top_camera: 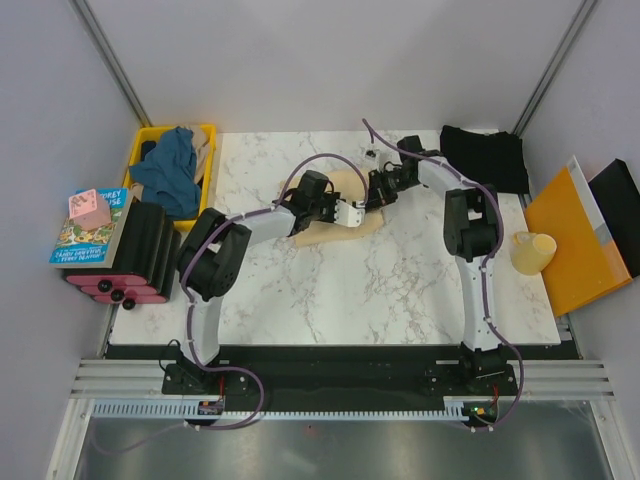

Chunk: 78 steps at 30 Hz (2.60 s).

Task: Fold and stack the t-shirts
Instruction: Neatly place the folded tshirt to the corner

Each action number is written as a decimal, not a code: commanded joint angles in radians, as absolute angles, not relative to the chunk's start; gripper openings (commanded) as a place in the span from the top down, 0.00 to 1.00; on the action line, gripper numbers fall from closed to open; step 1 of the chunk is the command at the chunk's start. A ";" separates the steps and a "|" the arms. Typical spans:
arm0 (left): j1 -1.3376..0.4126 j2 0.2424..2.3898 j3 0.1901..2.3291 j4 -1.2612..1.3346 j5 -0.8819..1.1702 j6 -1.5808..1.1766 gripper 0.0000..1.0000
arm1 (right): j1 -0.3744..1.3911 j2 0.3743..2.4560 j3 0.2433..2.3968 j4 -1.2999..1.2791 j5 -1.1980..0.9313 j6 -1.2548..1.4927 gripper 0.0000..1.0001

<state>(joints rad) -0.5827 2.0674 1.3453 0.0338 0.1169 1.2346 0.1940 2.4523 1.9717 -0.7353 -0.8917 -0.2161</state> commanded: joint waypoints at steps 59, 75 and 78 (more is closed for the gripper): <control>-0.523 1.855 1.164 0.221 0.084 1.246 0.98 | -0.173 2.243 2.249 -0.666 0.008 -0.482 1.00; -0.523 1.858 1.189 0.190 0.092 1.259 0.98 | -0.276 2.227 2.267 -0.690 -0.123 -0.456 1.00; -0.523 1.861 1.201 0.181 0.097 1.261 0.98 | -0.279 2.247 2.276 -0.686 -0.060 -0.471 1.00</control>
